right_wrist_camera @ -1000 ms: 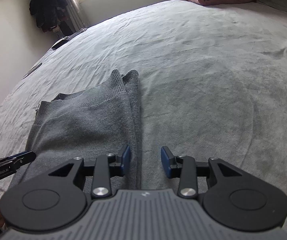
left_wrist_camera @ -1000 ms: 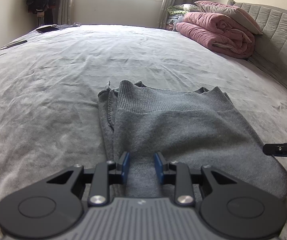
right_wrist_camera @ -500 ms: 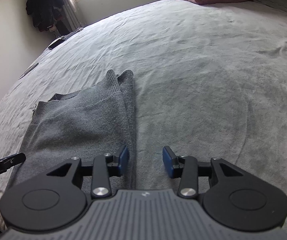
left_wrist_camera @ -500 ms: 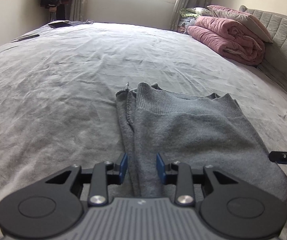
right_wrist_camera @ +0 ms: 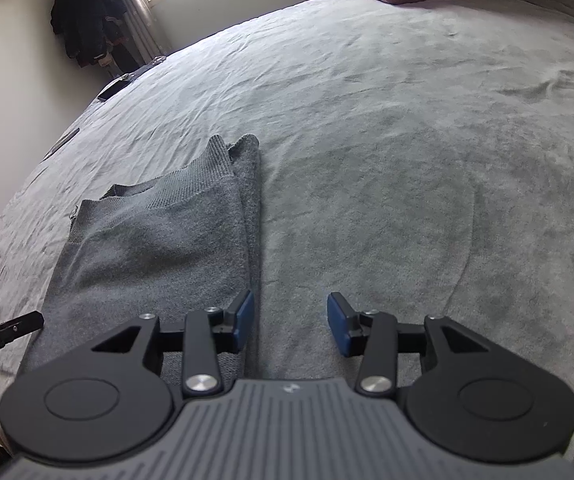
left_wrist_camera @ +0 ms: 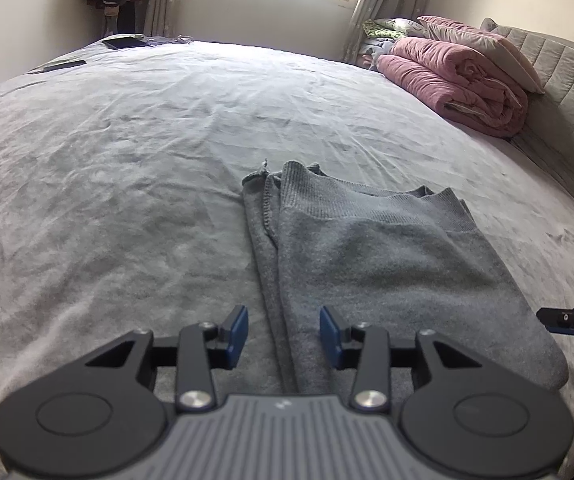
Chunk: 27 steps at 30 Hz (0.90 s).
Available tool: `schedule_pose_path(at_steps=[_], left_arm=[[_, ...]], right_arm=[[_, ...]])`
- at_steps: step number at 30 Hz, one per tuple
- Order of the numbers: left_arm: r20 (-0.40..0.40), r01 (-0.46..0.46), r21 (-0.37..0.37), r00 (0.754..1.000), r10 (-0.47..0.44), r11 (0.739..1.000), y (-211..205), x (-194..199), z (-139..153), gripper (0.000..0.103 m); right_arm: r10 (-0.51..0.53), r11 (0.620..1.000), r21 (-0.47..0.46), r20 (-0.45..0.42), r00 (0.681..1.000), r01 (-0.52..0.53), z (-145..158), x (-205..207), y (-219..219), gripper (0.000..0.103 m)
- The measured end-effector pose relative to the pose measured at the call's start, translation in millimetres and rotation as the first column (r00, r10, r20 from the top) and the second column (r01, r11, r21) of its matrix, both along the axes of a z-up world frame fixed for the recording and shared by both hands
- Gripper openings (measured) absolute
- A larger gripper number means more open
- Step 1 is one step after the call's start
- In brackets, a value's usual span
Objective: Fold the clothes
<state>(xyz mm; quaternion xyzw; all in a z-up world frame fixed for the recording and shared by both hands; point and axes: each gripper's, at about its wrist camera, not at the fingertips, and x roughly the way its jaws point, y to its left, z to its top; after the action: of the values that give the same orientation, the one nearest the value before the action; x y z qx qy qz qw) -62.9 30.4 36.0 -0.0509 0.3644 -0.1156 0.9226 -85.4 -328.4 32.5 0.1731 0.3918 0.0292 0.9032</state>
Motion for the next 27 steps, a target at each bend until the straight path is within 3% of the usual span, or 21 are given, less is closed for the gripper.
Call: schedule_pose_path(at_steps=[7,12,15,27], left_arm=[[-0.001,0.003,0.005,1.0,-0.003,1.0,1.5,-6.1,-0.6,0.041],[0.002,-0.005,0.001,1.0,0.005,1.0,5.6,-9.4,0.7,0.041],[0.004,-0.006,-0.007,1.0,0.006,1.0,7.4,-10.9,2.2,0.041],[0.036,0.005,-0.005,0.999,-0.005,1.0,8.4,-19.0,10.8,0.043]], right_arm=[[0.027,0.995,0.1,-0.015,1.0,-0.025,-3.1,-4.5,-5.4,0.047],[0.022,0.943,0.334,-0.062,0.998,0.0,-11.8,-15.6,-22.4,0.05],[0.032,0.912,0.411,-0.065,0.997,-0.002,-13.1,-24.8,-27.8,0.051],[0.066,0.848,0.529,-0.126,0.99,0.011,-23.5,-36.7,-28.6,0.052]])
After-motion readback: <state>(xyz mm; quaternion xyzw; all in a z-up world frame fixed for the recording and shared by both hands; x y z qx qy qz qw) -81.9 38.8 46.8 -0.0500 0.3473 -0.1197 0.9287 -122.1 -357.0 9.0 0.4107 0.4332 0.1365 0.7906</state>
